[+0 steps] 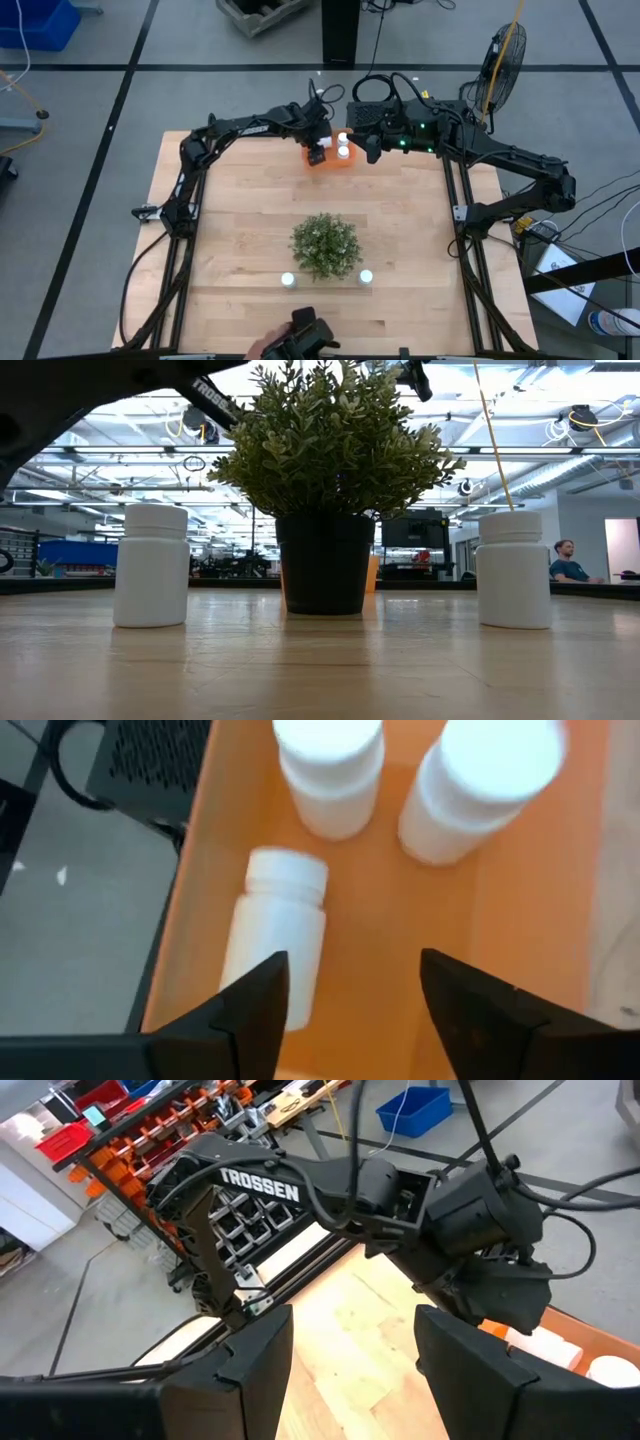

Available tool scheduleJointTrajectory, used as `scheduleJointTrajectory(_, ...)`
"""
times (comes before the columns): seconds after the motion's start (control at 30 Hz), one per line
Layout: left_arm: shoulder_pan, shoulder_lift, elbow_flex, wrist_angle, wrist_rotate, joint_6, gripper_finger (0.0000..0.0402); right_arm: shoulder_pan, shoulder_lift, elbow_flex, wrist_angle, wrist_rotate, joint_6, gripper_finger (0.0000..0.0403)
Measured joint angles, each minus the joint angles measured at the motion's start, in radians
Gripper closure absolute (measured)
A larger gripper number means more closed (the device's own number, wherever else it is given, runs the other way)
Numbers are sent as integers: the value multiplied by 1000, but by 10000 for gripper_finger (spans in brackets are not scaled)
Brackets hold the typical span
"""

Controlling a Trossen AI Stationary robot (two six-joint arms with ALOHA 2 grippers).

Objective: Pick and place pill bottles into a basket
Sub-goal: Put the top left white pill bottle into the orange bin

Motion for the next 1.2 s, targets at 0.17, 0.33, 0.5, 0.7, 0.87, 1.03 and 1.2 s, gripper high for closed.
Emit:
scheduleJointTrajectory(0.17, 7, 2, -1, 29, -48, 41, 131, 0, 0, 0, 0, -21, 0, 202)
scheduleJointTrajectory(0.33, 27, 5, -1, 39, -24, 44, 106, 0, 0, 0, 0, -41, 0, 202)
scheduleJointTrajectory(0.5, 39, 27, -1, 26, -20, 44, 102, 0, 0, 0, 1, -51, 0, 202)
scheduleJointTrajectory(0.7, 34, 52, -1, 24, -13, 46, 116, -3, 0, 0, 2, -51, -4, 202)
scheduleJointTrajectory(0.87, 29, 68, -1, 44, -13, 59, 126, -6, 0, 0, 4, -51, -4, 202)
scheduleJointTrajectory(1.03, 29, 74, -1, 50, -6, 43, 128, -9, 0, 0, 3, -50, -5, 202)
scheduleJointTrajectory(1.2, 31, 73, -1, 45, 11, 35, 128, -11, 0, 0, 3, -50, -5, 202)
